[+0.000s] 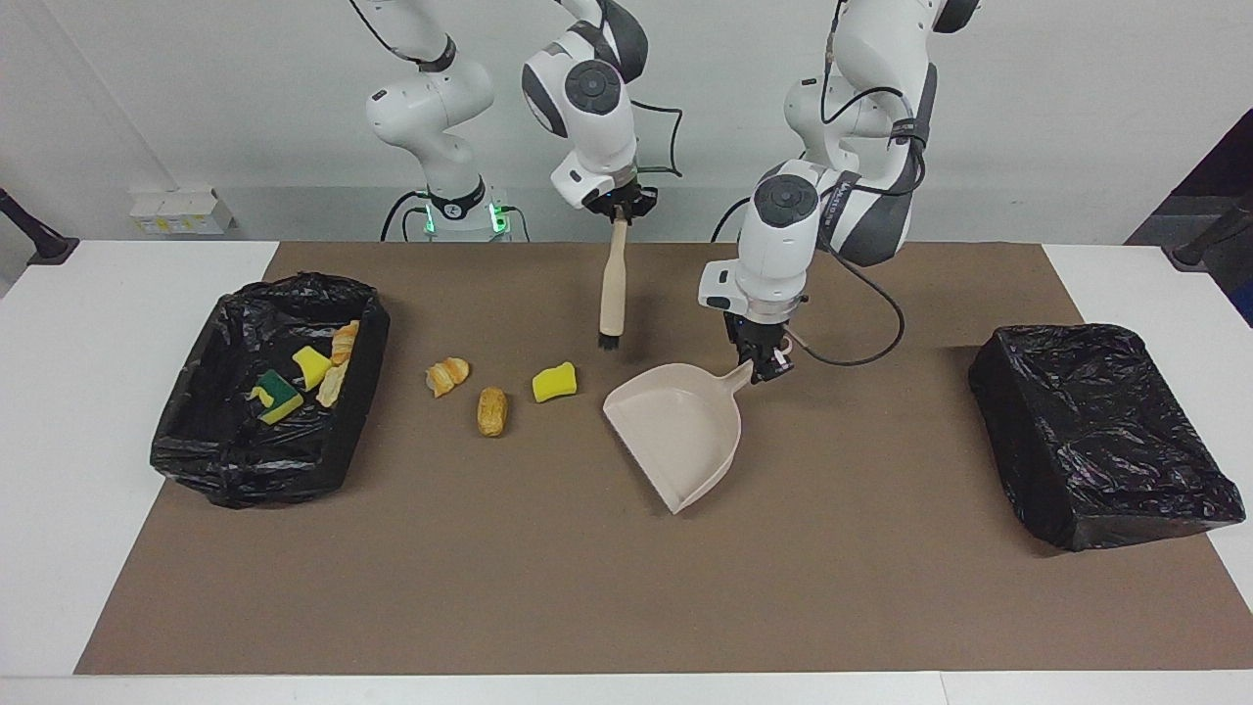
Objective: Sweep and dump trash in bin
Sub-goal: 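Hold the dustpan with the left gripper while the right gripper grasps the brush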
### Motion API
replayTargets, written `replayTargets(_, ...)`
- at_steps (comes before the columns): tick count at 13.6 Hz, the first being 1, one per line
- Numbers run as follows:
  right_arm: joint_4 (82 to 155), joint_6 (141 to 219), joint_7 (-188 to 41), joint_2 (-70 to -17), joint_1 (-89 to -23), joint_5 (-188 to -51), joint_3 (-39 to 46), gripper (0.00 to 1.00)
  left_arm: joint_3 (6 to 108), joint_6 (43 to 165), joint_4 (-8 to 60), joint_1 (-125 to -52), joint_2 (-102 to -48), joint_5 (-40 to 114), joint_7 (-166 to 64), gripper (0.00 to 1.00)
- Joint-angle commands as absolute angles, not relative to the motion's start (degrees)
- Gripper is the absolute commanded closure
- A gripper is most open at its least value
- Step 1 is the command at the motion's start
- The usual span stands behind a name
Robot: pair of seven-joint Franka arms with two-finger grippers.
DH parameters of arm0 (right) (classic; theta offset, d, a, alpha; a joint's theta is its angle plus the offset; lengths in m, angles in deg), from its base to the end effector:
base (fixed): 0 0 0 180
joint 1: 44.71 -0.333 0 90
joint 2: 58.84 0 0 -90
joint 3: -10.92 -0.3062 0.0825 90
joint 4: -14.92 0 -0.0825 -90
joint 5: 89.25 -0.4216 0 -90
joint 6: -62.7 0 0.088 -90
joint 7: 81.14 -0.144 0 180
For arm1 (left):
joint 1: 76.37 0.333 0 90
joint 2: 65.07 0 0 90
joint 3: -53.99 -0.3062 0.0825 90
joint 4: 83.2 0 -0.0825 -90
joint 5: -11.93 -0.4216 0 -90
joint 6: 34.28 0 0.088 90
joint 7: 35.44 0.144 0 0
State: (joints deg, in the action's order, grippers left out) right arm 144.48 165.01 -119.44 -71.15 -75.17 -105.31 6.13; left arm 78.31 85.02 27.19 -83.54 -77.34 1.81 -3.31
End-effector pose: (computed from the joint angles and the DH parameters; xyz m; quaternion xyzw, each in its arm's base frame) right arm 0.3711 0.3033 0.3715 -0.9812 0.0755 0.1765 0.0214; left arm 0.5431 -0.3107 0.3191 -0.8268 0.5613 0.0183 0.0322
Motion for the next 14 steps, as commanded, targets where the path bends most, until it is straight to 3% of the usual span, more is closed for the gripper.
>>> replayTargets(1, 144.03, 162.21, -114.12, -71.15, -68.28, -100.18, 5.65, 1.0, 78.42, 84.11, 26.93, -84.1, -78.08, 0.41, -1.7, 1.0)
replayTargets(5, 144.65, 159.21, -106.37, -70.97, -59.76, -84.97, 5.56, 1.0, 78.68, 80.95, 27.54, -85.95, -77.9, 0.41, -1.26, 1.0)
replayTargets(11, 151.41, 162.62, -93.74, -73.7, -44.03, -80.99, 5.39, 1.0, 80.79, 80.15, 28.6, -86.04, -77.99, 0.76, -0.55, 1.0)
replayTargets(14, 151.77, 163.51, -92.3, -72.65, -43.73, -82.22, 5.39, 1.0, 80.79, 79.63, 28.95, -86.92, -77.82, 0.76, -0.55, 1.0)
